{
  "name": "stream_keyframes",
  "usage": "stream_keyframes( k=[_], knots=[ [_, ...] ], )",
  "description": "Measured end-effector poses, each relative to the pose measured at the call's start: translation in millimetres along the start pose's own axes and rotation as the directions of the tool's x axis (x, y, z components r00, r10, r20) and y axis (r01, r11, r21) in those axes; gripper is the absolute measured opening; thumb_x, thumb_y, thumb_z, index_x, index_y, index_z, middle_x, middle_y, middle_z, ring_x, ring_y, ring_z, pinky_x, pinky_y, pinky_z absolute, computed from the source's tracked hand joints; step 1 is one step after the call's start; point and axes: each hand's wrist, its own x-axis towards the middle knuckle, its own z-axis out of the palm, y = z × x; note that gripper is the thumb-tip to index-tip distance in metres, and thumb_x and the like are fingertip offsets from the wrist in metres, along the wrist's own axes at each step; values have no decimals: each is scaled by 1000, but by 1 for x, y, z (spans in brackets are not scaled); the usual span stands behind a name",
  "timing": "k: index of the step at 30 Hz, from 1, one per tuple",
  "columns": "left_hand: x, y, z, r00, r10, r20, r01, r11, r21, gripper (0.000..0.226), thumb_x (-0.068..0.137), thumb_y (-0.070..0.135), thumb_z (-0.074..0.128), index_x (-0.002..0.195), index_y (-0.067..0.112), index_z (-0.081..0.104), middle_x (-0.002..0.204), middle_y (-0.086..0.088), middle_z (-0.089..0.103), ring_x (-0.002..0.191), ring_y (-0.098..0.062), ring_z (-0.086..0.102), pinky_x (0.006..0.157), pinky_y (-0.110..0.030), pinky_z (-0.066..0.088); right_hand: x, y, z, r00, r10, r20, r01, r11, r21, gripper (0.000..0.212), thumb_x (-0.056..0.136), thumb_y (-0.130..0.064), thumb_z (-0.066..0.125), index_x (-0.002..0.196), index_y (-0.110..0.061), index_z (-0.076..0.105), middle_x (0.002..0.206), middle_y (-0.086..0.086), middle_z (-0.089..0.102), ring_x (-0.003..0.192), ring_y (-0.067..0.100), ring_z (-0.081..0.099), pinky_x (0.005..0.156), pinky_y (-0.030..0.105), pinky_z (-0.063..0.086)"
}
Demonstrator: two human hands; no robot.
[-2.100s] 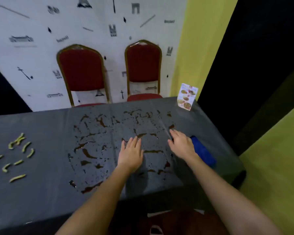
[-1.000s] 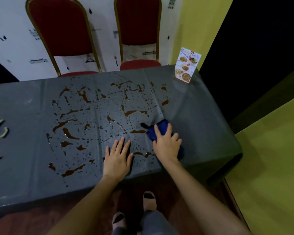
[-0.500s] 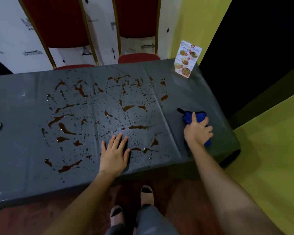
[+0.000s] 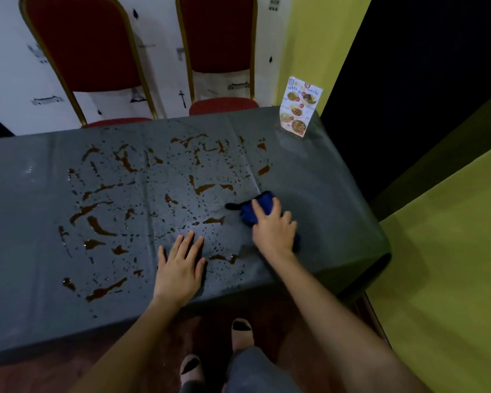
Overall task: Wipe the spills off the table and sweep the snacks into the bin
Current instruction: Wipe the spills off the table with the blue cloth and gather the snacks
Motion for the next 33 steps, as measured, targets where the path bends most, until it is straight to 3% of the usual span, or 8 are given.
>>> stream_keyframes(
  k=[5,9,15,19,22,27,30,33],
  knots=[
    [2,4,-2,1000,5,12,-5,1000,24,60,94,49,16,144,24,35,153,0,29,142,-23,21,112,-56,12,35,79,-6,937,340,-82,-336,940,59,58,92,-40,51,146,-38,30,152,15,23,118,41,42,95,49,38],
    [5,4,-4,1000,-2,27,2,1000,20,60,94,50,14,144,24,34,153,0,29,142,-23,21,112,-56,10,58,70,-6,864,501,-49,-494,863,108,56,95,-37,49,147,-34,30,152,19,20,116,44,40,95,50,35],
    [-2,-1,1,999,-36,40,34,998,43,61,96,51,9,144,23,33,151,-2,32,140,-24,26,111,-53,11,21,-32,10,984,172,-51,-170,985,38,64,92,-45,50,149,-33,23,151,23,20,111,42,44,89,50,40],
    [-9,-10,-1,998,-59,-3,59,994,95,58,97,48,14,144,20,33,151,-3,32,140,-24,26,113,-47,4,-11,-82,15,997,-69,34,68,997,24,63,95,-38,46,150,-33,17,155,23,14,115,41,41,91,49,37],
    [-9,-20,-7,989,-146,-39,148,987,64,62,95,48,15,146,18,29,154,-2,24,143,-21,15,114,-47,1,-9,-72,11,978,-201,62,201,980,9,63,96,-35,46,151,-35,15,156,21,13,117,40,41,91,49,37],
    [-8,-39,-14,990,-138,-24,140,987,82,70,91,55,2,149,20,18,156,1,13,144,-17,1,115,-47,-6,13,3,4,996,86,-13,-86,996,-3,62,93,-40,48,148,-39,19,152,18,21,117,38,44,91,49,41],
    [-4,-48,-20,990,-140,11,139,986,94,76,85,58,-8,150,21,9,158,2,7,144,-15,-3,114,-45,-13,28,43,2,948,307,-78,-307,952,20,59,92,-42,50,146,-38,28,150,16,24,113,39,44,90,48,40],
    [0,-52,-24,993,-114,32,111,990,90,79,84,58,-8,150,20,13,157,1,11,145,-18,2,114,-48,-9,36,43,1,890,449,-76,-446,893,58,57,93,-39,53,146,-36,33,151,18,25,111,42,44,90,47,39]
  ],
)
